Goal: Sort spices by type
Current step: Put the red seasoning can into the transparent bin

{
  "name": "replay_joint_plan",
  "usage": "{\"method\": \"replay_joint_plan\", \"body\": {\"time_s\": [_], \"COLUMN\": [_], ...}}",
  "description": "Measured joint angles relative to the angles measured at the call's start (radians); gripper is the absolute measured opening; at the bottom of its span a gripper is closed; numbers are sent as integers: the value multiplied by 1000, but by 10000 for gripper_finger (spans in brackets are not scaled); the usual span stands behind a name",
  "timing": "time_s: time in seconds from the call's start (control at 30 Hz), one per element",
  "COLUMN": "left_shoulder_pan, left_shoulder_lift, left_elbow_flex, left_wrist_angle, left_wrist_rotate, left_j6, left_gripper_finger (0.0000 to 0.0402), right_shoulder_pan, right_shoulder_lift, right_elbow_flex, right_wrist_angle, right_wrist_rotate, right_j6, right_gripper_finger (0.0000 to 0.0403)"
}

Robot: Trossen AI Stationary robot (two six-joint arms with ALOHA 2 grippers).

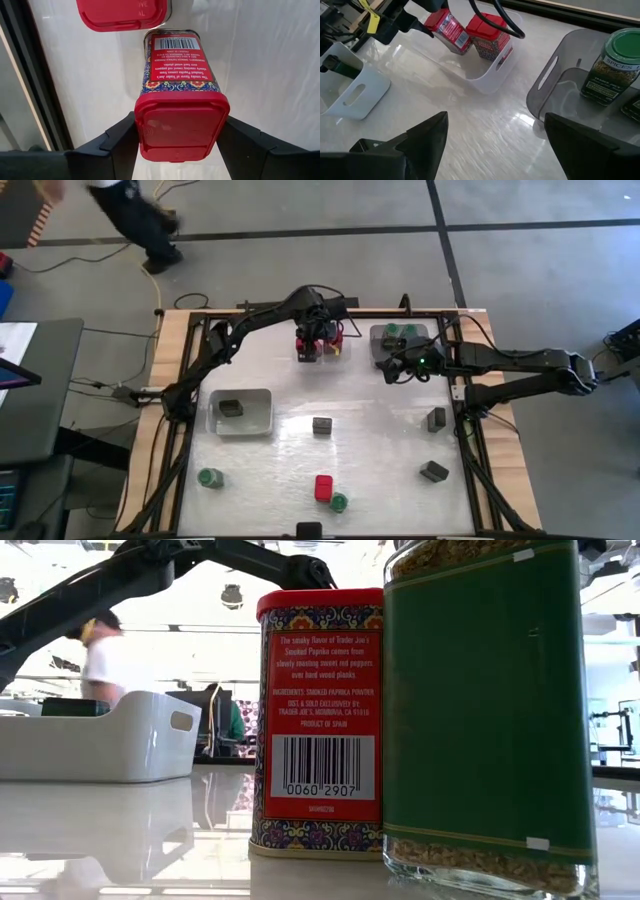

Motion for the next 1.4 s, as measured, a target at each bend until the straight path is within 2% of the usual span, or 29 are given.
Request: {"method": "replay_joint_plan", "body": {"time_s": [0.2,0.47,0.63,0.9,0.97,1.1,1.2,1.3,1.4], "left_shoulder_pan": [0,-4,-8,-34,-37,-33,-6,32,51], "left_shoulder_lift": [0,0,-5,-102,-143,-242,-312,-401,-526], "left_elbow_flex": [0,3,49,42,42,42,12,-95,-290], "left_wrist_angle": [1,-8,-24,-24,-18,15,43,128,288], "left_wrist_rotate": [-6,-158,-125,-87,-42,164,310,378,384], "left_j6": [-29,-62,-74,-114,-98,5,26,17,-14], "left_gripper_finger": [261,285,283,283,283,283,283,283,283], "right_shoulder_pan": [0,0,0,-1,-1,-1,-5,-22,-42], "right_shoulder_lift": [0,0,0,0,0,0,0,0,0], "right_elbow_flex": [0,0,0,0,0,0,0,0,0], "right_wrist_angle": [0,0,0,0,3,18,42,76,112], "right_wrist_rotate": [0,0,0,0,0,2,2,2,4], "right_j6": [0,0,0,0,0,0,0,0,0], "right_gripper_finger": [356,356,356,356,356,356,356,356,356]}}
